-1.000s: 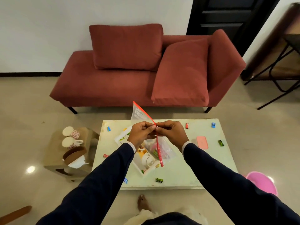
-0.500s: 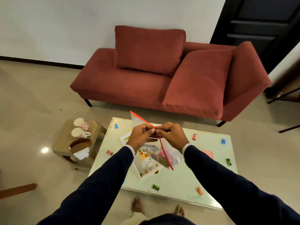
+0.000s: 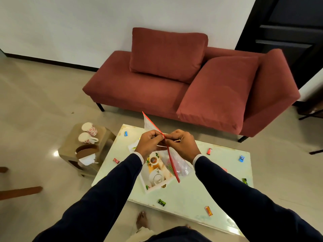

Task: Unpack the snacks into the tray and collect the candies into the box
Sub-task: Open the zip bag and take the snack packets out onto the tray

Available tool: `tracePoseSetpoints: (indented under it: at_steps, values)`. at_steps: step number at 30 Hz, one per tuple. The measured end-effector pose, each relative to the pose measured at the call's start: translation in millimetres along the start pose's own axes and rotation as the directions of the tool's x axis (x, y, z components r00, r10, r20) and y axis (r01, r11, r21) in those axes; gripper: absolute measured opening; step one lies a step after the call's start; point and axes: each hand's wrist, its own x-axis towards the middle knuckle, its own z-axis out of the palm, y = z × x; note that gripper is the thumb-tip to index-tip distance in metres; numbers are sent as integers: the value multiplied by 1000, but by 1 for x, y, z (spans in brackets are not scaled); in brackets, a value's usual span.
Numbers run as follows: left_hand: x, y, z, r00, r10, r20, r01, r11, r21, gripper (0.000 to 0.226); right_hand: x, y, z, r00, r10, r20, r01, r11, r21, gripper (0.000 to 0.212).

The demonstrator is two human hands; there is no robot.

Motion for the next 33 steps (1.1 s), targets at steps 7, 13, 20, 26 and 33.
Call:
tracePoseSetpoints:
  at_steps: [7,13,20,26,33]
  values:
    - [9,4,-2,999,37,36,-39,996,80,14,9,2,-7,996,89,-6,-88,990,109,19]
    - [16,0,-1,997,74,18,-75,991,112,11,15,6,-9,981,184,59,-193,939,284,11]
    - [19,-7,-1,998,44,46,-43,999,-14,10,23,12,-5,942,311,124,-333,827,452,16]
    - [19,-2,7,990,-23,141,60,964,-260,32,26,16,-3,923,352,158,-376,727,575,22]
    - [29,-1,2,987,-25,158,30,999,-27,23,28,20,-12,947,290,143,-322,831,454,10]
